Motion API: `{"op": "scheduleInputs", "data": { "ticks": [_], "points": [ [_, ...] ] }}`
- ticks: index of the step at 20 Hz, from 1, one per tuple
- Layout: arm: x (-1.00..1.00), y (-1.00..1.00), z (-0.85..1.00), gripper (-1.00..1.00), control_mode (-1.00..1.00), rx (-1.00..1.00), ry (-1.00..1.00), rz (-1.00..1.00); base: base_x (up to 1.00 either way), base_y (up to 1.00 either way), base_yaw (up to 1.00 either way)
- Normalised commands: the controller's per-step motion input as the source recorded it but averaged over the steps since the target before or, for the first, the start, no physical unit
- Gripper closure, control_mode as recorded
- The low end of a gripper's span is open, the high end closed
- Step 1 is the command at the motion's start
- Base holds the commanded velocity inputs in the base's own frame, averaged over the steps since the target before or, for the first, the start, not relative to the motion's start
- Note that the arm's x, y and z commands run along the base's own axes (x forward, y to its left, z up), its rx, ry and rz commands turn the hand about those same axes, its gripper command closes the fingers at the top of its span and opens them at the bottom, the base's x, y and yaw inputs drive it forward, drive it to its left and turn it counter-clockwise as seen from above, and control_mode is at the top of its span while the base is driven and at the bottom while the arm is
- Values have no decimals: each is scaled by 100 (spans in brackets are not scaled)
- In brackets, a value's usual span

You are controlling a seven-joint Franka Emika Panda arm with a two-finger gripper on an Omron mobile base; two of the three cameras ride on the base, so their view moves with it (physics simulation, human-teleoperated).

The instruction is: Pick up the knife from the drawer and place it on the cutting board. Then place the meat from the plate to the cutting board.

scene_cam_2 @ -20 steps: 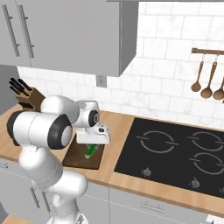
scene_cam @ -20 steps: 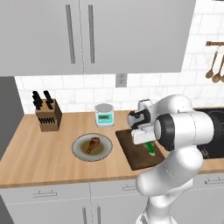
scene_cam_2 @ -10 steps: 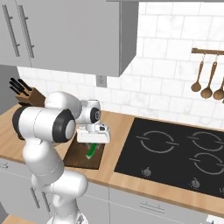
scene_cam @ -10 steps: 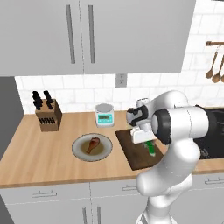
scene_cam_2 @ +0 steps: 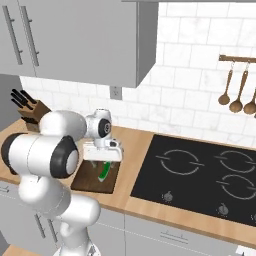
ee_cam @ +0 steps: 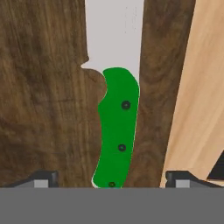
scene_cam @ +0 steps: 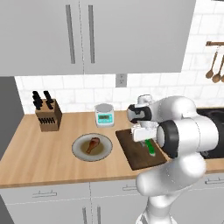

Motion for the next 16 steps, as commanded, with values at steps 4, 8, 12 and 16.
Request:
{"op": "scheduleInputs", "data": {
  "ticks": [4, 8, 12, 16],
  "points": [
    [-19, 40, 67, -100, -100, 0, -18, -1, 0, 0, 0],
    [-10, 65, 34, -100, -100, 0, -21, 0, 0, 0, 0],
    [0, 80, 7, -100, -100, 7, -13, 0, 0, 0, 0],
    [0, 81, 11, -100, -100, 14, -10, 0, 0, 0, 0]
  ]
}}
